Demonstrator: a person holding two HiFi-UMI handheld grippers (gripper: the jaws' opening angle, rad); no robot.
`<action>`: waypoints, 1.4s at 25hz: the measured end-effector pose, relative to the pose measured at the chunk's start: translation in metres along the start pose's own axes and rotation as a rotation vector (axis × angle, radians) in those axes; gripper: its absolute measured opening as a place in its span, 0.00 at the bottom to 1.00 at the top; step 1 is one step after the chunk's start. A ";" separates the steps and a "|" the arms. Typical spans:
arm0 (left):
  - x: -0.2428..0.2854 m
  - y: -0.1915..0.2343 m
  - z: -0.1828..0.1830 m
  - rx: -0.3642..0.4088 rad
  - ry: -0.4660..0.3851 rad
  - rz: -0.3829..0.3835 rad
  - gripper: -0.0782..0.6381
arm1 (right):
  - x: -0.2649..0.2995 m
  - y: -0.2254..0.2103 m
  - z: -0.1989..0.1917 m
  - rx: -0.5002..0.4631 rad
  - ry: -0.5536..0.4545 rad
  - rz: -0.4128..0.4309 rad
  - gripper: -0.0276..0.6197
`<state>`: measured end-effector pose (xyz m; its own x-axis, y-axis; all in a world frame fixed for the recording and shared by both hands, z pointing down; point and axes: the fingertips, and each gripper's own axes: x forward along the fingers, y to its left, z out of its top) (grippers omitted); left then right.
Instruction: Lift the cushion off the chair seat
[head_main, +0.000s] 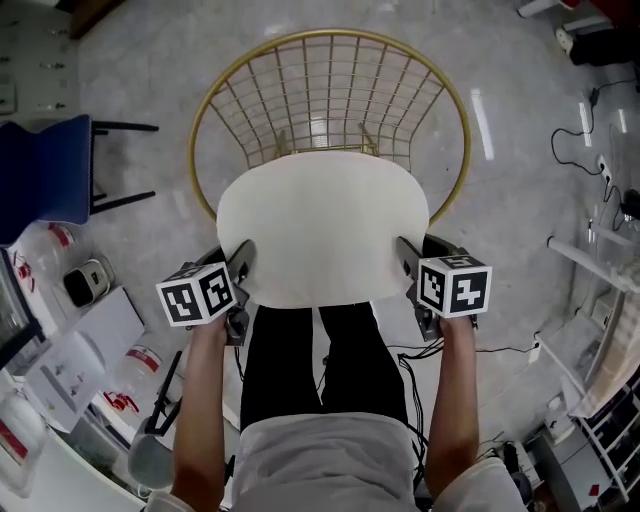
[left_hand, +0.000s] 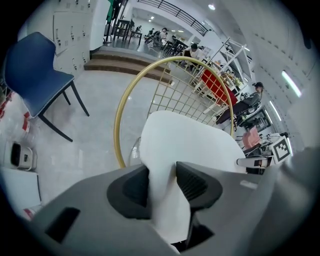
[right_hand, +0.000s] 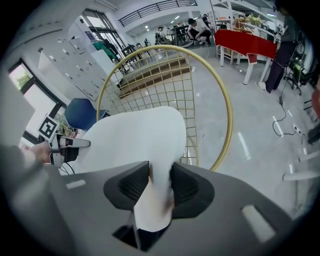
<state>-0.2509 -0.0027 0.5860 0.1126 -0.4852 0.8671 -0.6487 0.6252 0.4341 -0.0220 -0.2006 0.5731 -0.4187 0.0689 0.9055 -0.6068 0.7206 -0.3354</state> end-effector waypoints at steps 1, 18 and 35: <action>-0.004 -0.002 0.001 -0.004 -0.003 0.000 0.33 | -0.004 0.001 0.000 0.000 -0.002 0.000 0.25; -0.061 -0.030 0.003 -0.022 -0.011 -0.009 0.30 | -0.063 0.027 0.019 -0.067 -0.003 0.036 0.23; -0.129 -0.056 -0.001 -0.048 -0.070 -0.106 0.27 | -0.119 0.054 0.026 -0.143 -0.002 0.126 0.21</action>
<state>-0.2284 0.0257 0.4504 0.1245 -0.5905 0.7974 -0.5993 0.5957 0.5347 -0.0229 -0.1881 0.4402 -0.4865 0.1635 0.8582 -0.4477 0.7969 -0.4056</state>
